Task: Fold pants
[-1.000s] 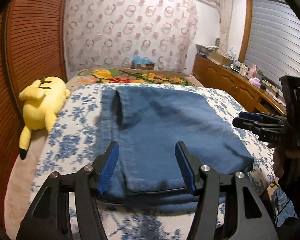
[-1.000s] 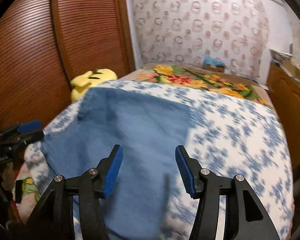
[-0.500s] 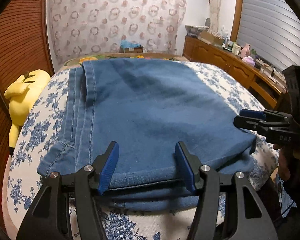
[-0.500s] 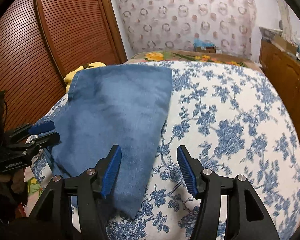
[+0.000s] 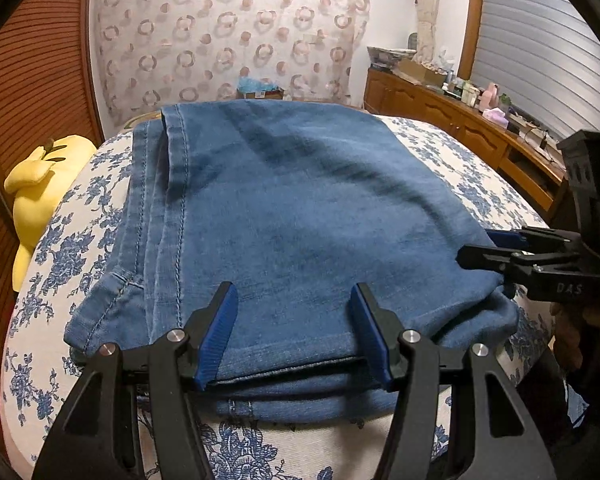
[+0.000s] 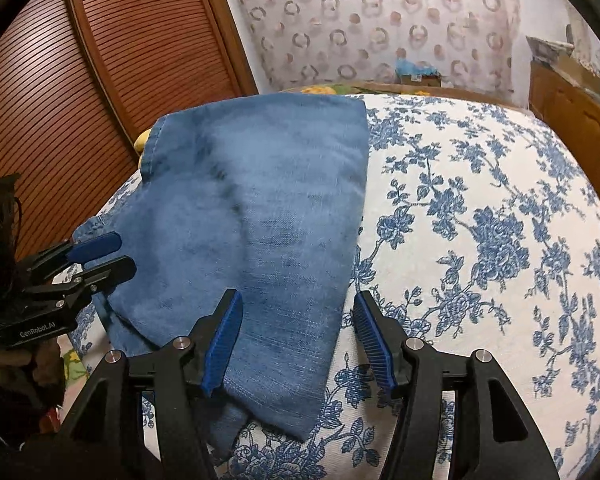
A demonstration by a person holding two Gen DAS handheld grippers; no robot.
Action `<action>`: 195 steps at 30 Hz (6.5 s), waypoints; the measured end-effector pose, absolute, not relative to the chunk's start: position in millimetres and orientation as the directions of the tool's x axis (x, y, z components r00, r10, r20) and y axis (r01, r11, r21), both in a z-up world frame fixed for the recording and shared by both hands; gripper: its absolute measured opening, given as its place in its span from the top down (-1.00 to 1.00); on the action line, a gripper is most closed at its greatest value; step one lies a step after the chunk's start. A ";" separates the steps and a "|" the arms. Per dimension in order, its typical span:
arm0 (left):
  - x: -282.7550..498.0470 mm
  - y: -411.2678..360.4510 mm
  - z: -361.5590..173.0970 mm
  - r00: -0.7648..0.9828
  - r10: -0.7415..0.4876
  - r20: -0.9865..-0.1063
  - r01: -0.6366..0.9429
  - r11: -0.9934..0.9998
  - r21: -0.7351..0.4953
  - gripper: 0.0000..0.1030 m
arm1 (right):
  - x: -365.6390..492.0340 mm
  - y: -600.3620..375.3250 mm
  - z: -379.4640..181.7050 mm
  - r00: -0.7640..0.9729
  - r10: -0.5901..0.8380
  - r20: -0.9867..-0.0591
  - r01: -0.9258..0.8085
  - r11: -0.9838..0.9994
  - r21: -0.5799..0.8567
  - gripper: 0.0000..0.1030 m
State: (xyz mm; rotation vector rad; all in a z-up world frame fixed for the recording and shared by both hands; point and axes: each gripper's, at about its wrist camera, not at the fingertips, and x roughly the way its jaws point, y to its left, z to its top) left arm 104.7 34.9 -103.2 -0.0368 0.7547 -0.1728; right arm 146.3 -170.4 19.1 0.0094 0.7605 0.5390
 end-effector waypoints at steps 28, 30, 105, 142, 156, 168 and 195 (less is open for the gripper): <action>103.3 70.1 -96.4 0.727 -0.104 -0.678 0.042 0.993 -0.108 -0.17 | 129.5 -162.0 61.3 0.624 0.575 -0.530 -0.543 0.806 0.235 0.75; 100.6 82.2 -94.6 0.732 -0.070 -0.677 0.001 0.995 -0.103 -0.17 | 128.5 -157.4 70.5 0.624 0.587 -0.516 -0.564 0.795 0.222 0.75; 69.5 152.2 -100.2 0.731 0.000 -0.683 -0.113 0.986 -0.121 -0.17 | 320.6 28.3 34.0 0.533 0.551 -0.643 -0.651 0.752 0.104 -0.26; 82.2 146.1 -105.9 0.713 -0.091 -0.695 -0.041 0.984 -0.172 0.36 | 338.4 28.8 18.8 0.346 0.660 -0.667 -0.692 0.659 0.294 0.32; 79.1 168.0 -75.9 0.776 -0.097 -0.623 -0.057 0.973 -0.223 0.74 | 326.3 58.6 78.0 0.360 0.720 -0.593 -0.789 0.574 0.218 0.59; 101.9 217.9 -73.7 0.784 -0.048 -0.618 -0.135 0.960 -0.246 0.74 | 376.3 115.6 70.6 0.274 0.768 -0.579 -0.833 0.490 0.255 0.60; 236.8 266.7 -73.9 0.736 0.007 -0.677 -0.132 0.982 -0.133 0.74 | 525.1 147.7 -3.3 0.404 0.667 -0.627 -0.725 0.651 0.226 0.16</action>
